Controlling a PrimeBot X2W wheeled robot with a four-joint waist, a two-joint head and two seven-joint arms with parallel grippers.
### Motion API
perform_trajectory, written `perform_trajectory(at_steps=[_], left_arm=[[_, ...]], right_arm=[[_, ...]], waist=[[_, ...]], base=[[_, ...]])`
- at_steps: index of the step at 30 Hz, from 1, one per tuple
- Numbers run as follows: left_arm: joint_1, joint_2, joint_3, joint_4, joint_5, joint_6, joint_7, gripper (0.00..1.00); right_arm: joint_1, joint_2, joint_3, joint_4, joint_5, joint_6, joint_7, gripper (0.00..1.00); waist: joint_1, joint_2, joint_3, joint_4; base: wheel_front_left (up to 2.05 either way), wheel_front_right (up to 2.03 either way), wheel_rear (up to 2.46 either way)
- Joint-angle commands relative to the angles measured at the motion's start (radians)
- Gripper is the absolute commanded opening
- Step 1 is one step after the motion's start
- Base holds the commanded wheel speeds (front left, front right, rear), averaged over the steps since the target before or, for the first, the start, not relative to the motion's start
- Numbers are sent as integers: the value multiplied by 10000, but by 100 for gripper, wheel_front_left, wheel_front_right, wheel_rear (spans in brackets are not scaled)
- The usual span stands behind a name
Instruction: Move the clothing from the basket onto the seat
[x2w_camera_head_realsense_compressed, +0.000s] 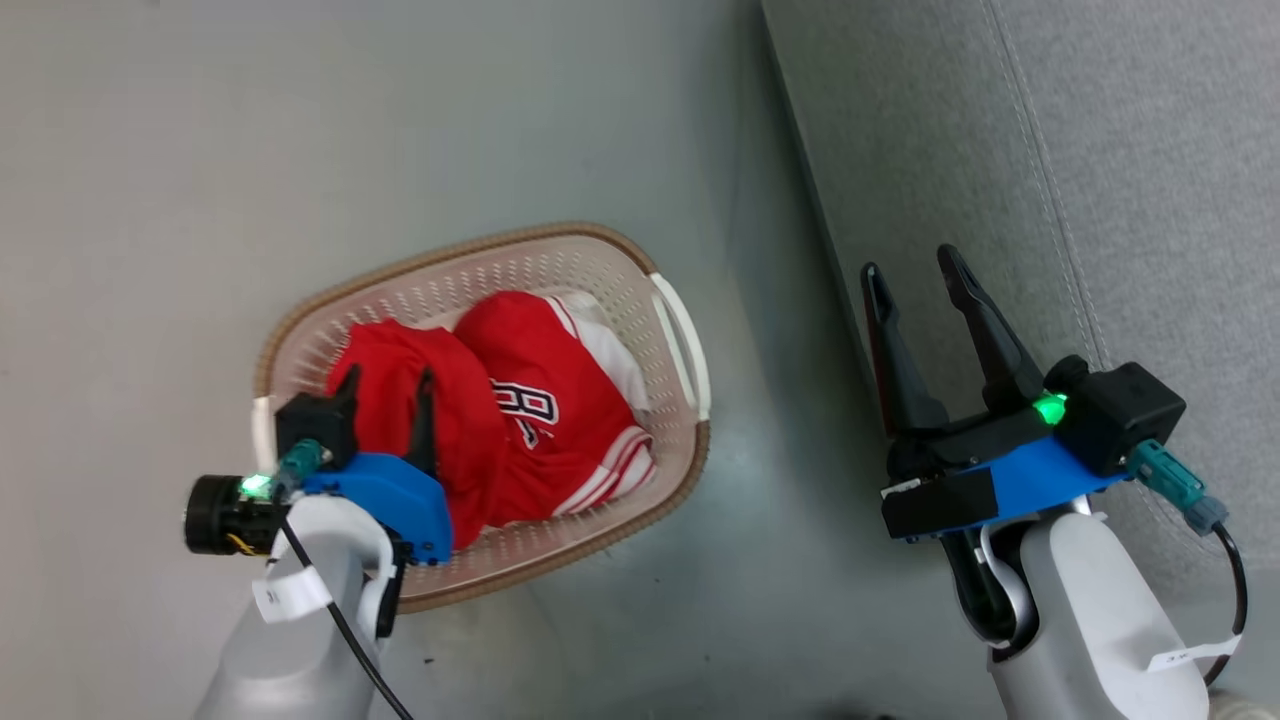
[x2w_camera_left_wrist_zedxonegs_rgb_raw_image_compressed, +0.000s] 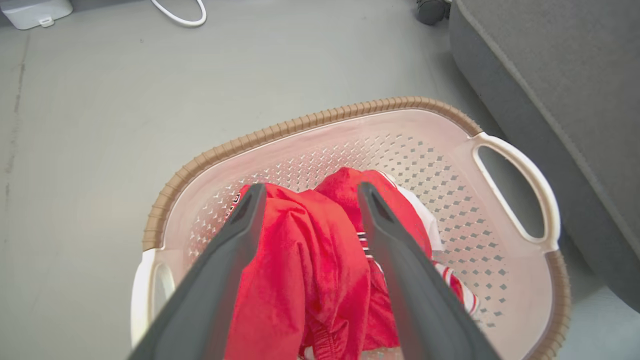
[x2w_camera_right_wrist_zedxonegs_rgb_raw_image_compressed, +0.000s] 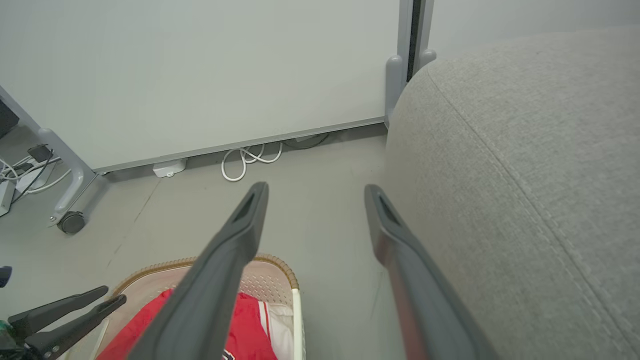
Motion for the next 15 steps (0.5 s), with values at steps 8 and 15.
perform_trajectory(at_steps=[8, 15], left_arm=[[-1116, 344, 228, 1352, -130, 342, 106, 100], [-1676, 502, 329, 2165, -222, 916, 169, 100]], right_arm=[[-493, -21, 368, -260, 534, 4, -65, 100], [-585, -21, 671, -447, 810, 4, -68, 100]], waist=[[-2, 0, 1213, -889], [-2, 0, 1639, -1180]], base=[[0, 0, 0], [0, 0, 0]])
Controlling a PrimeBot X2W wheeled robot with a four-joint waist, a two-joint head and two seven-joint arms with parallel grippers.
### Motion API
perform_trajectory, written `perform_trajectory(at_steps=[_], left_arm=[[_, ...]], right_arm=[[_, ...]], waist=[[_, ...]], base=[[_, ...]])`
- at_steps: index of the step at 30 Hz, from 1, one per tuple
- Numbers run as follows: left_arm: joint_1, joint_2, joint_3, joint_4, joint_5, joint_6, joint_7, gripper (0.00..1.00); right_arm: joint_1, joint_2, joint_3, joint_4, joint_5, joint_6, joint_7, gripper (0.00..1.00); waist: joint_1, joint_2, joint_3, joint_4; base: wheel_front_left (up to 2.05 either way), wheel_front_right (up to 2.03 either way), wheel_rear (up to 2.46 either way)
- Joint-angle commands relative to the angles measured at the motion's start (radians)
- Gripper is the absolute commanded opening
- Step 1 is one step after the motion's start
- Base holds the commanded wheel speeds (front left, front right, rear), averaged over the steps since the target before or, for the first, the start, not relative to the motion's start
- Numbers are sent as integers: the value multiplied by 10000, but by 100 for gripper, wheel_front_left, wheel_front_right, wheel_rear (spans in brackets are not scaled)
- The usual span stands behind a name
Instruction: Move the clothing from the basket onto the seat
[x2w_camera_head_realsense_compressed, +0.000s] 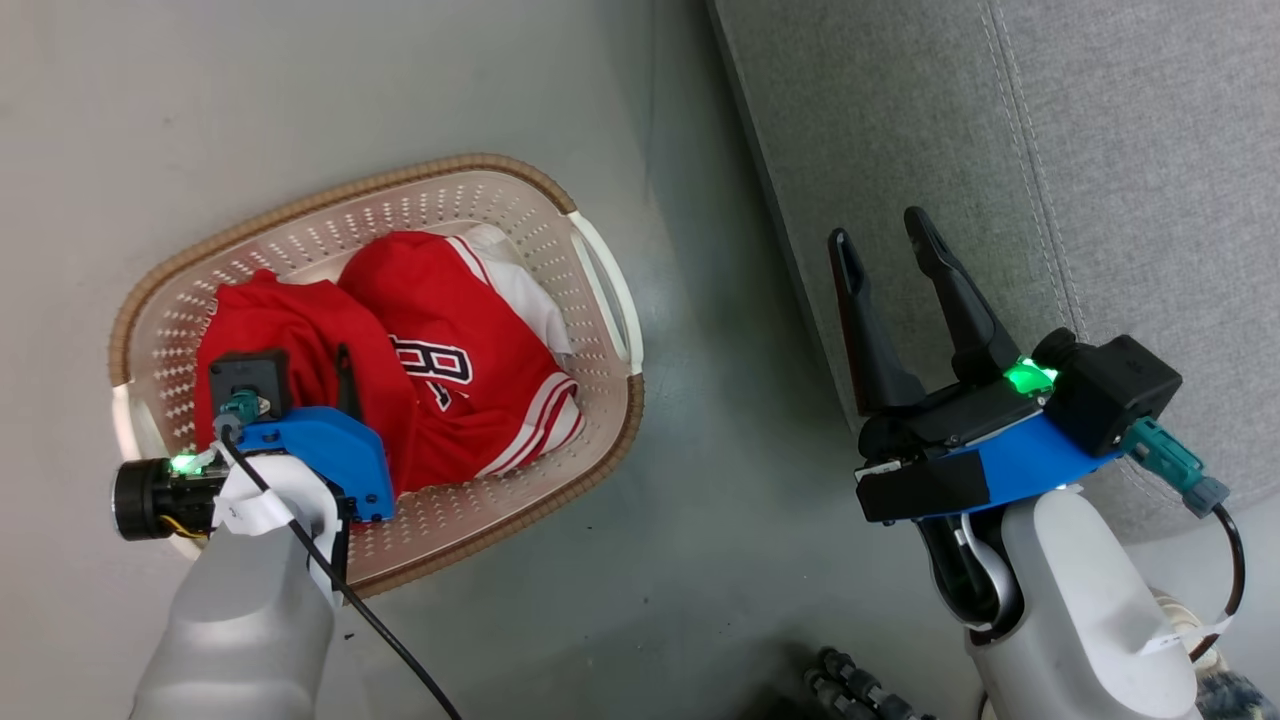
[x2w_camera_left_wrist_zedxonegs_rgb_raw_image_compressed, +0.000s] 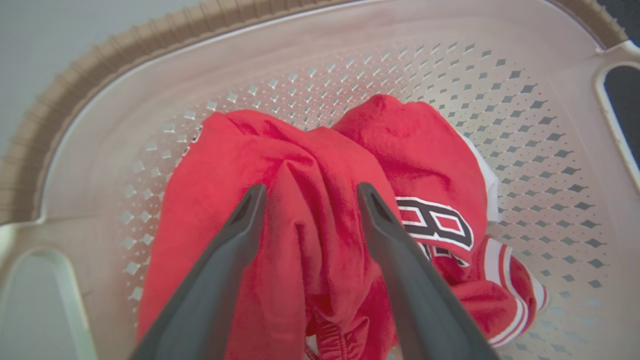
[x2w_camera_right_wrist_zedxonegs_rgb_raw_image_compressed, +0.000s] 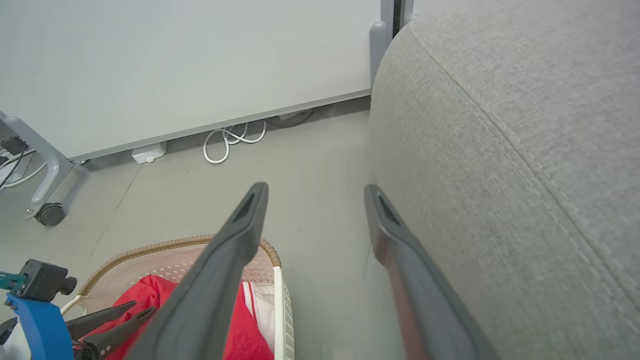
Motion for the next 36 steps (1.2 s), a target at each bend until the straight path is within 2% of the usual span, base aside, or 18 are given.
perform_trajectory(at_steps=[1, 8, 15, 16, 17, 18, 36], left_arm=[[-214, 120, -10, 90, -4, 102, -18, 100], [-489, 165, 230, 771, -236, 766, 255, 100], [-522, 68, 254, 1161, -413, 984, 588, 100], [-529, 57, 222, 1204, -418, 977, 637, 73], [-534, 45, 200, 1228, -426, 964, 687, 9], [-532, 18, 185, 1244, -451, 908, 744, 0], [-734, -20, -68, 1408, -646, 664, 704, 0]], right_arm=[[-135, -20, 54, -54, 66, 4, -51, 100], [-219, -21, 218, -127, 274, 4, -52, 100], [-234, -21, 277, -115, 395, 4, -52, 100], [-235, -21, 283, -120, 406, 4, -52, 100], [-235, -21, 289, -120, 415, 4, -52, 100], [-236, -21, 289, -119, 426, 4, -52, 100], [-267, -21, 219, -98, 425, 4, -53, 100]], waist=[[-2, 0, 124, -117], [-2, 0, 314, -310], [-2, 0, 365, -412], [-2, 0, 369, -419], [-2, 0, 372, -423], [-2, 0, 373, -425], [-2, 0, 254, -393]], base=[[0, 0, 0], [0, 0, 0], [0, 0, 0], [0, 0, 0], [0, 0, 0], [0, 0, 0], [0, 0, 0]])
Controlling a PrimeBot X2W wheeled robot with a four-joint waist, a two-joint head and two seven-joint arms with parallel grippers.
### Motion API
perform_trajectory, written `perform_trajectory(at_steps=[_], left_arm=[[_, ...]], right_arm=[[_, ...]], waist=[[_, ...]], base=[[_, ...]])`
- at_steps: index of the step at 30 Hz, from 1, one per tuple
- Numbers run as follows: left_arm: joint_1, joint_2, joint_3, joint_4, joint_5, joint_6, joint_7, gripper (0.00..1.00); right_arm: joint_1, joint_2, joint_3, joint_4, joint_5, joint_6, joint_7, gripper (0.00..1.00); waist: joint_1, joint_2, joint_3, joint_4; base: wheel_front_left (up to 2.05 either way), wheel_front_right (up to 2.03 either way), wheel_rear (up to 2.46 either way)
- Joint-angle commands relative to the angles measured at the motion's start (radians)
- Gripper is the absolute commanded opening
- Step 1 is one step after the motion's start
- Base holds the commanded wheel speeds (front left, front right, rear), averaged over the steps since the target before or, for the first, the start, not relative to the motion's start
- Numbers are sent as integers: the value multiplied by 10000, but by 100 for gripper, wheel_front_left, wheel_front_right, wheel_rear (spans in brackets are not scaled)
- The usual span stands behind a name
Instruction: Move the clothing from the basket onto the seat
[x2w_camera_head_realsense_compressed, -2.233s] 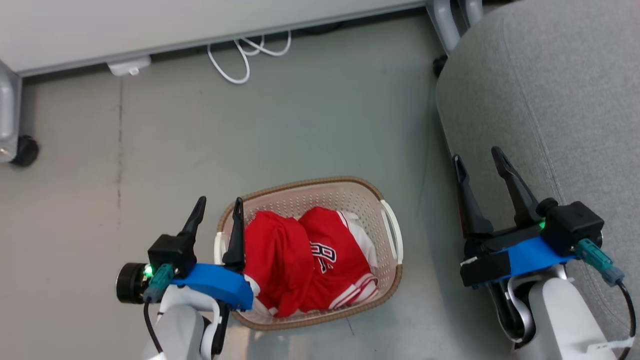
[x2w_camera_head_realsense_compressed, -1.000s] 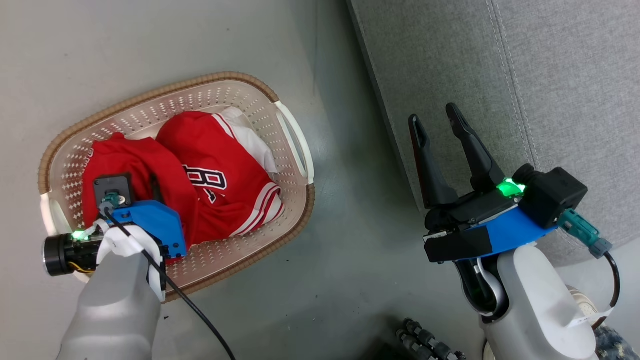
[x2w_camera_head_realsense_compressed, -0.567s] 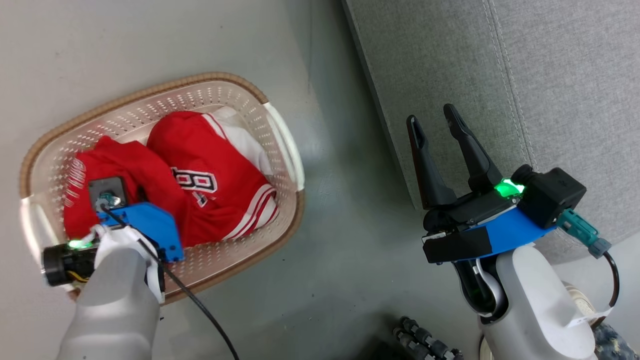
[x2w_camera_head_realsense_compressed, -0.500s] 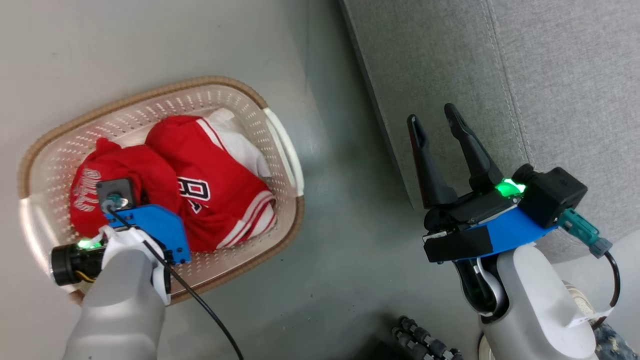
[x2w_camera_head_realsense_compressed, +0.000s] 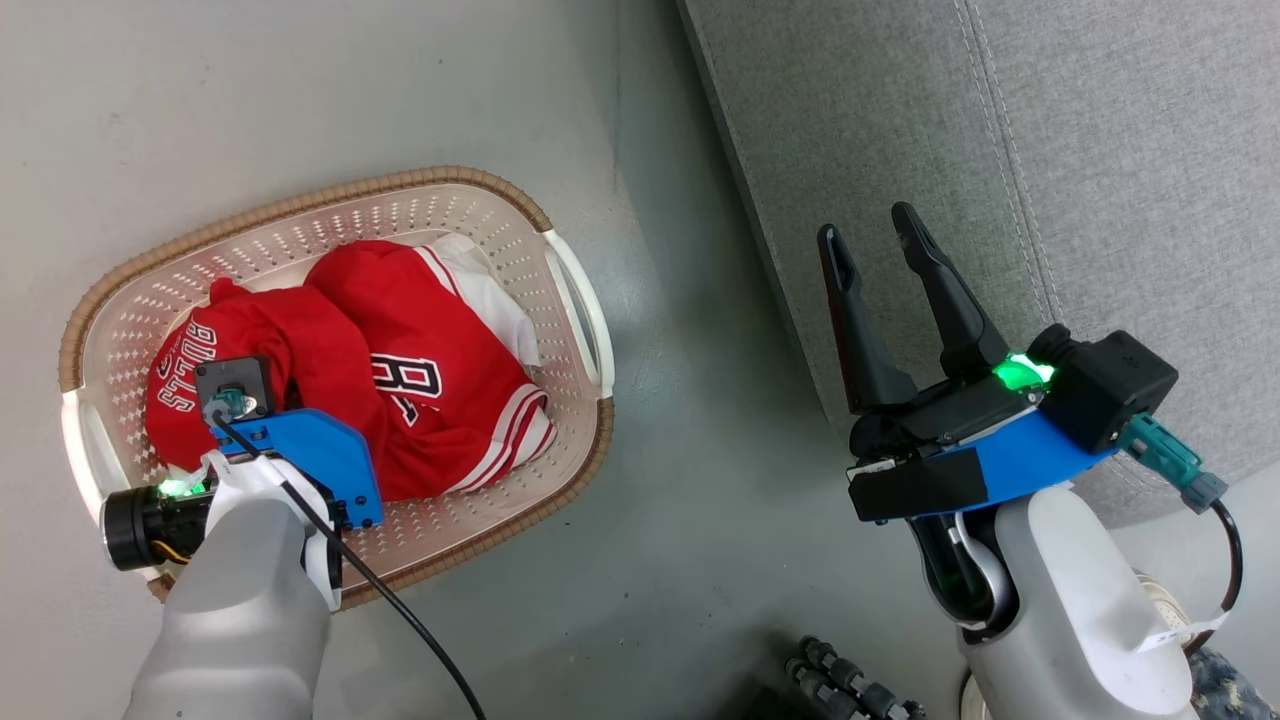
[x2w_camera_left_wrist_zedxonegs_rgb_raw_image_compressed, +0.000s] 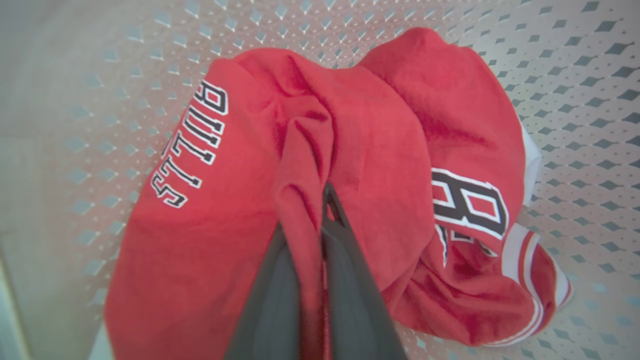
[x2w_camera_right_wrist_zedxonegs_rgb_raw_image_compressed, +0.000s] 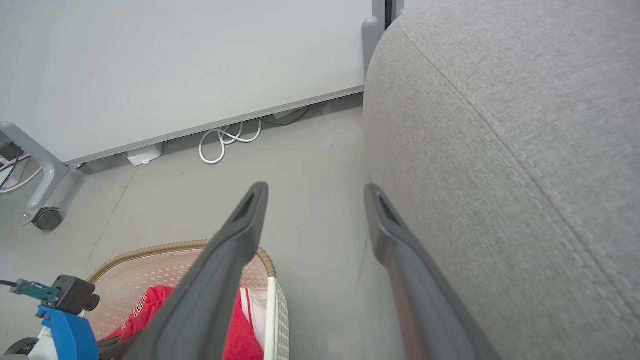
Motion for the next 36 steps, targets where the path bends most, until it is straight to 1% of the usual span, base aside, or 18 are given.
perform_trajectory(at_steps=[1, 8, 13, 15, 19, 24, 27, 31, 33, 36], left_arm=[[-155, 19, -54, 28, -61, -39, -34, 0], [-143, -34, -106, 70, -178, -112, -53, 0], [-43, -171, -155, 78, -239, -251, -158, 0], [29, -268, -202, 75, -254, -382, -253, 0], [188, -517, -523, 72, -148, -715, -418, 0], [440, -689, -1000, 46, -109, -1145, -593, 0], [679, -737, -1300, -97, -249, -1515, -677, 0], [1279, -740, -2093, -803, -938, -1996, -725, 0], [1597, -740, -2612, -1285, -1391, -2124, -706, 0], [1911, -734, -3444, -1969, -2049, -2185, -696, 0]], right_arm=[[-176, -21, -4, -27, 39, 4, -53, 100], [-165, -21, -20, 17, -7, 4, -53, 100], [-86, -21, -79, 148, -103, 4, -52, 100], [-9, -23, -112, 238, -220, 4, -52, 100], [200, -25, -208, 435, -509, 4, -52, 100], [469, -29, -342, 775, -872, 4, -49, 100], [684, -28, -384, 1047, -1105, 4, -47, 100], [1064, -29, -391, 1467, -1294, 4, -46, 100], [1317, -29, -404, 1682, -1393, 4, -47, 100], [1638, -31, -431, 1926, -1474, 4, -24, 100]], waist=[[-1, 0, -3, 7], [-1, 0, -106, 45], [-1, 0, -430, 184], [-1, 0, -710, 312], [-1, 0, -1476, 656], [-1, 0, -2733, 1156], [-1, 0, -3559, 1418], [-1, 0, -4717, 1724], [-1, 0, -5310, 1889], [-1, 0, -6042, 2103]], base=[[0, 0, 0], [0, 0, 0], [0, 0, 0], [0, 0, 0], [0, 0, 0], [0, 0, 0], [0, 0, 0], [0, 0, 0], [0, 0, 0], [0, 0, 0]])
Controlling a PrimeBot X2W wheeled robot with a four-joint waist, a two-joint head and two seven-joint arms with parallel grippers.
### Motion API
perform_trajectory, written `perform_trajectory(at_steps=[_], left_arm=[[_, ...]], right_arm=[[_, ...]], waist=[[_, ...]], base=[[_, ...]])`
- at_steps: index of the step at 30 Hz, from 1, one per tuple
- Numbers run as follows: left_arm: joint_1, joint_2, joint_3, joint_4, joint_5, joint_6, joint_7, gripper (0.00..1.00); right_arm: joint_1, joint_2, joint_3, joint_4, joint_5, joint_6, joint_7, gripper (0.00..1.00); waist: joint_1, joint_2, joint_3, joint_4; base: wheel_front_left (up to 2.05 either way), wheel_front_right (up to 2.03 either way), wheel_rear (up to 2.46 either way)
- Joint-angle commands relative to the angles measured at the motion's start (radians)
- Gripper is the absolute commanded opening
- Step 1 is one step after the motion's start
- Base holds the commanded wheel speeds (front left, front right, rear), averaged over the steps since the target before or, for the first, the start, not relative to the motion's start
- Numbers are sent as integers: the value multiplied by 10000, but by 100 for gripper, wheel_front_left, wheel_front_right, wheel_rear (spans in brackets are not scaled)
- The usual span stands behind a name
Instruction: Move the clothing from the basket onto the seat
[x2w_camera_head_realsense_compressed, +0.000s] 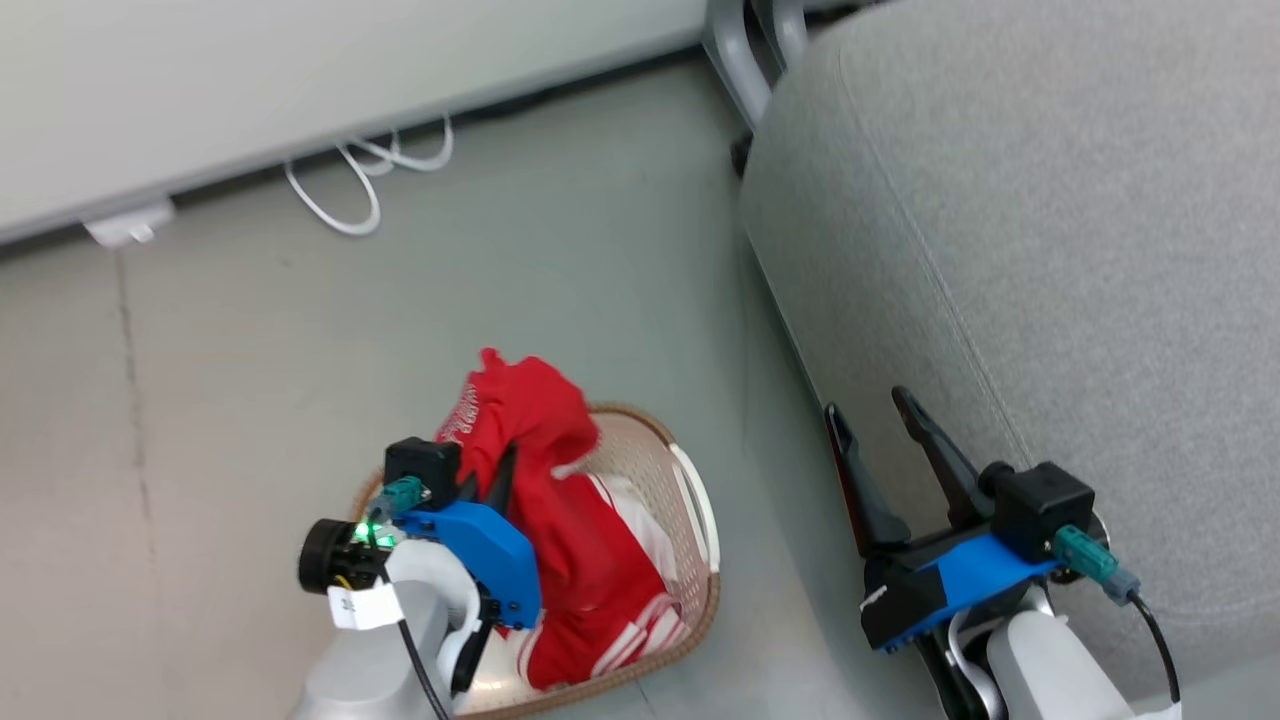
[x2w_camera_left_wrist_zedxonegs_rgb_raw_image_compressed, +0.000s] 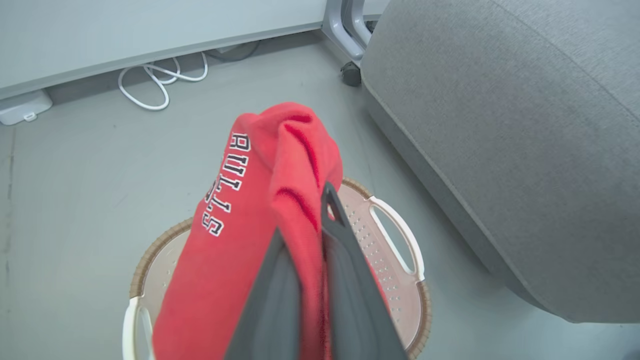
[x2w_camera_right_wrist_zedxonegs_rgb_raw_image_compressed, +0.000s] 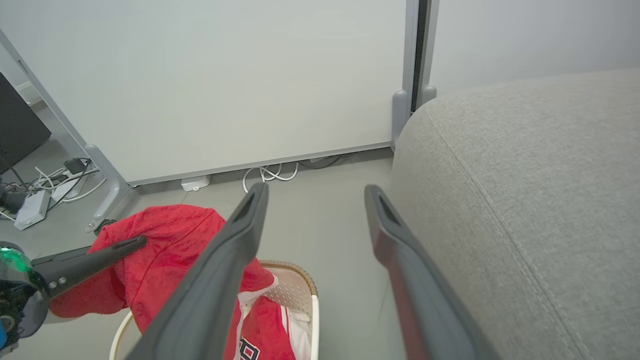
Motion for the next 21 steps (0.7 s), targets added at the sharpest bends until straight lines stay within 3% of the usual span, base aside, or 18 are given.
perform_trajectory(at_steps=[1, 10, 21], left_arm=[[179, -22, -218, -171, -188, -35, -34, 0], [68, -16, -2175, -1663, -1589, 340, -146, 0], [-1379, -14, -3873, -3029, -2851, 727, -48, 0]], right_arm=[[211, -37, -19, 47, -47, 4, -6, 100], [1185, -34, -131, 80, -100, 4, 363, 100], [1741, -34, -230, -417, -129, 4, 713, 100]], waist=[[2, -1, -1213, 582], [2, -1, -2780, 1063], [2, -1, -3277, 1662]], base=[[0, 0, 0], [0, 0, 0], [0, 0, 0]])
